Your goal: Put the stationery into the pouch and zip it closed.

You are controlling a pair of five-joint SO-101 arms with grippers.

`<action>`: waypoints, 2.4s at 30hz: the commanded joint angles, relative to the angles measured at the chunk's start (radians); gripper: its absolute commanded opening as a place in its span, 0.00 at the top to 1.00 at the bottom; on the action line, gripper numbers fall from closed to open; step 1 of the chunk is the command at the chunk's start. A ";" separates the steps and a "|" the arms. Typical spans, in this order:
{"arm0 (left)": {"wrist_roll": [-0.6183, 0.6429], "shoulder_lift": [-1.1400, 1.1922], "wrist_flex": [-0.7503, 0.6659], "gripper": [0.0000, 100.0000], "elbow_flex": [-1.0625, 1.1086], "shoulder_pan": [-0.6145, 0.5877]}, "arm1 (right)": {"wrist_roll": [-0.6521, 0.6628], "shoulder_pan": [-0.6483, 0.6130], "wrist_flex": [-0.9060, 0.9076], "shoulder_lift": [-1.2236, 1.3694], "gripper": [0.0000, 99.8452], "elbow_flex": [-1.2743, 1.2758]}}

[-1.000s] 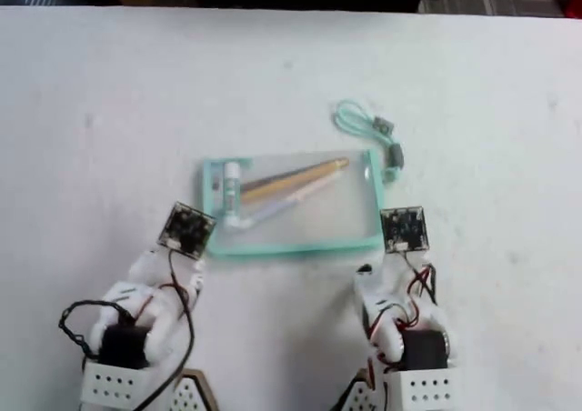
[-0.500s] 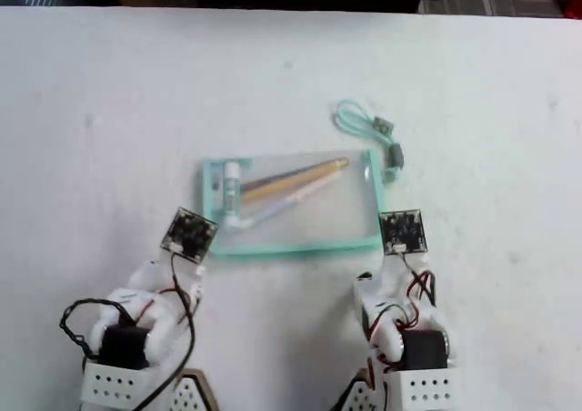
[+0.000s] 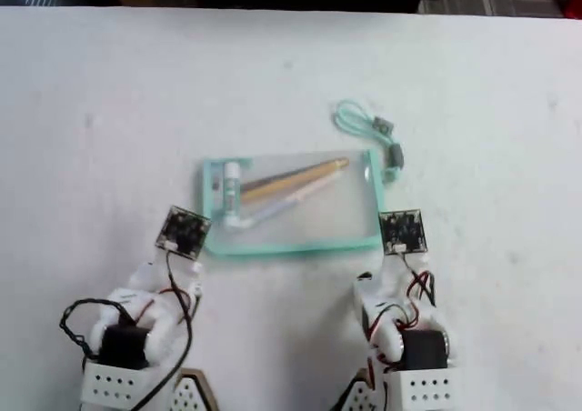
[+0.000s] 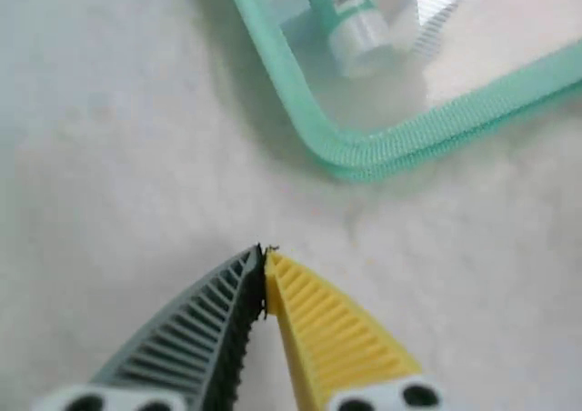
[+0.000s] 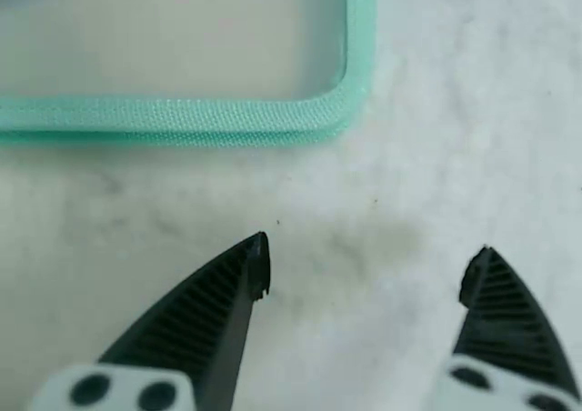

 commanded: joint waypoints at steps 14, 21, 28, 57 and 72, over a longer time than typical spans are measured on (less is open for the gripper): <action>0.043 -0.002 0.009 0.98 -0.002 0.007 | 0.204 -0.008 0.005 -0.004 0.83 0.009; 0.043 -0.002 0.009 0.98 -0.002 0.007 | 0.206 -0.008 0.005 -0.002 0.97 0.009; 0.043 -0.002 0.009 0.98 -0.002 0.007 | 0.206 -0.010 0.005 -0.002 0.98 0.009; 0.043 -0.002 0.009 0.98 -0.002 0.007 | 0.207 -0.004 0.005 -0.002 0.98 0.009; 0.043 -0.002 0.009 0.98 -0.002 0.007 | 0.207 -0.004 0.005 -0.002 0.98 0.009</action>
